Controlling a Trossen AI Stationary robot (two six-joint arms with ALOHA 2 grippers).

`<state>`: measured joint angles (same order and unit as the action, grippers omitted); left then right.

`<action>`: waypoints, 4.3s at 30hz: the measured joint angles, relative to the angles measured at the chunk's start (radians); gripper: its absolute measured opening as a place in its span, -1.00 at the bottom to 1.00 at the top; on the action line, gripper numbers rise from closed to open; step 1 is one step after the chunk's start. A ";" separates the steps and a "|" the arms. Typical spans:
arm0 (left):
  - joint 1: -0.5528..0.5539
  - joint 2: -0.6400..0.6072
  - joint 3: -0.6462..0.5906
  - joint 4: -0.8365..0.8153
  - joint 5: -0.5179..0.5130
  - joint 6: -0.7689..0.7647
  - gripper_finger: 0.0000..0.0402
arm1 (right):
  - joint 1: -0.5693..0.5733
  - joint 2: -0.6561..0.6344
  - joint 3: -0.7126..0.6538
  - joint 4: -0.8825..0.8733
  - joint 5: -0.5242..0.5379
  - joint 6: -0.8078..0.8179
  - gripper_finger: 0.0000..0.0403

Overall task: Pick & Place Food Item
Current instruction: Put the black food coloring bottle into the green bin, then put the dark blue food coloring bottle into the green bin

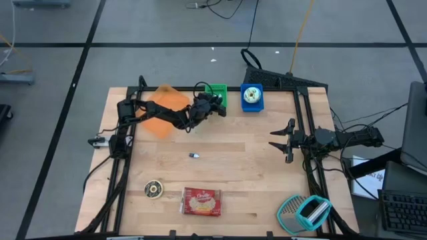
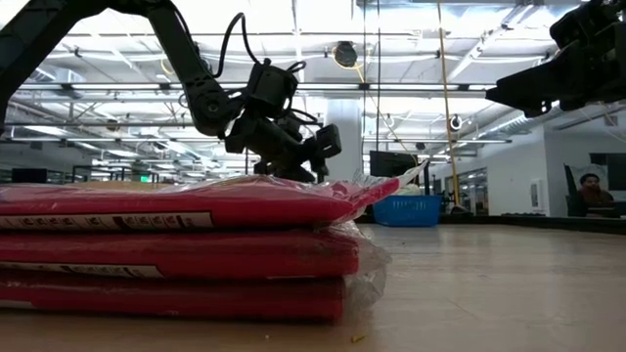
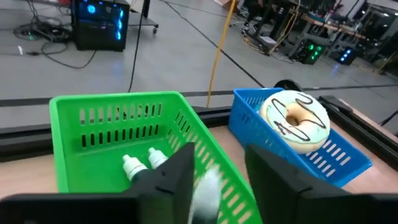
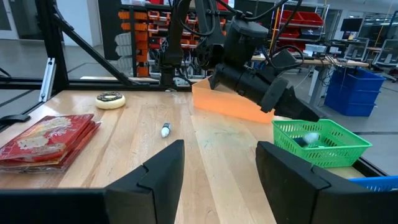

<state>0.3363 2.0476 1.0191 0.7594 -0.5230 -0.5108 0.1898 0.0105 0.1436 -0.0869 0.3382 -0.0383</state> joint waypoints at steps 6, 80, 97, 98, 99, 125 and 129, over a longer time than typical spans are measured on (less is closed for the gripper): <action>-0.004 0.000 0.000 0.000 0.037 0.048 -0.01 | 0.000 0.000 0.000 0.000 0.000 0.000 -0.07; -0.461 -0.425 -0.084 -1.204 0.395 0.242 -0.21 | 0.000 0.000 0.000 0.000 0.000 0.000 -0.07; -0.461 -0.425 -0.256 -0.970 0.373 0.300 -0.21 | 0.000 0.000 0.000 0.000 0.000 0.000 -0.07; -0.461 -0.424 -0.269 -0.945 0.373 0.299 -0.21 | 0.000 0.000 0.000 0.000 0.000 0.000 -0.07; -0.461 -0.423 -0.281 -0.924 0.372 0.299 -0.21 | 0.000 0.000 0.000 0.000 0.000 0.000 -0.07; -0.461 -0.423 -0.324 -0.859 0.338 0.240 -0.26 | 0.000 0.000 0.000 0.000 0.000 0.000 -0.07; -0.461 -0.423 -0.324 -0.859 0.338 0.243 -0.41 | 0.000 0.000 0.000 0.000 0.000 0.000 -0.07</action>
<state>-0.1249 1.6245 0.6949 -0.0994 -0.1848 -0.2676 0.1896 0.0107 0.1436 -0.0870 0.3378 -0.0383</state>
